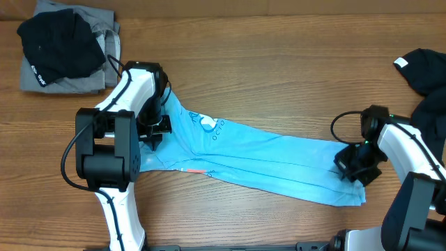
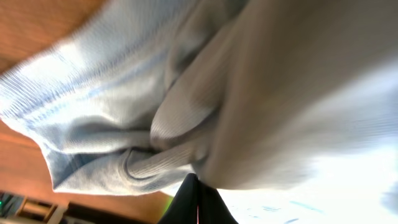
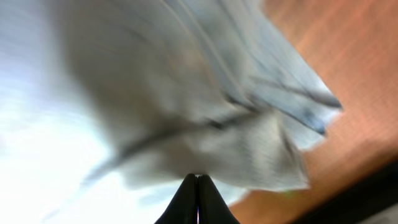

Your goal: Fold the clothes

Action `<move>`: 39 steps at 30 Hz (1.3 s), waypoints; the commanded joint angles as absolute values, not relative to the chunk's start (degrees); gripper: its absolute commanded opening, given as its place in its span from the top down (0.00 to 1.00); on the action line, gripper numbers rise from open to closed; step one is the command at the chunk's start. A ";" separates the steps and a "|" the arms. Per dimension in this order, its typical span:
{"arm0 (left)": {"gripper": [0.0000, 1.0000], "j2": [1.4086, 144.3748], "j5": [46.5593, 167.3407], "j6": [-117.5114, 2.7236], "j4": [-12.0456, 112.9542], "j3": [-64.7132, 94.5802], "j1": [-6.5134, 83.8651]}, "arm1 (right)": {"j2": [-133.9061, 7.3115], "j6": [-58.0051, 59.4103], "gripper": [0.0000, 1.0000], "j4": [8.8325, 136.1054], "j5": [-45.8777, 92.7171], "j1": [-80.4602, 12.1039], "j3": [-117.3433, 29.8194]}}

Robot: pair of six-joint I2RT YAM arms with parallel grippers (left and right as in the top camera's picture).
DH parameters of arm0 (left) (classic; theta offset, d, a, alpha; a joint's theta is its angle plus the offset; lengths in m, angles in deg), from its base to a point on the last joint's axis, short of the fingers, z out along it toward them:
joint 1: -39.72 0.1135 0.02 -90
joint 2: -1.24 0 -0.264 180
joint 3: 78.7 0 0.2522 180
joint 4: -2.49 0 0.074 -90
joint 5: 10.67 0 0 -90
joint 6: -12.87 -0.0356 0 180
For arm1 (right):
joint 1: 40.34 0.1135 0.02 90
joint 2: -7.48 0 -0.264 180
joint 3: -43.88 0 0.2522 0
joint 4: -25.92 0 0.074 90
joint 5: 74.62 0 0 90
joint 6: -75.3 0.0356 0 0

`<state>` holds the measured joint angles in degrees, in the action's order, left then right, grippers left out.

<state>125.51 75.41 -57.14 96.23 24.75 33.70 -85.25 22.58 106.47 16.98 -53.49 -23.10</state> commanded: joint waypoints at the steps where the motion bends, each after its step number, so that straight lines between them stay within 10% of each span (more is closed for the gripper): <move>1: 0.96 121.01 77.62 -55.33 94.16 28.29 31.78 | -83.88 14.12 0.81 101.96 26.60 -53.42 -25.30; 8: 0.85 119.90 78.73 -56.75 88.02 27.81 27.45 | -83.94 11.85 0.60 98.66 27.82 -52.29 -24.84; 39: 0.87 130.47 75.74 -52.07 83.34 26.06 44.96 | -83.94 14.65 0.65 79.19 35.34 -52.16 -13.30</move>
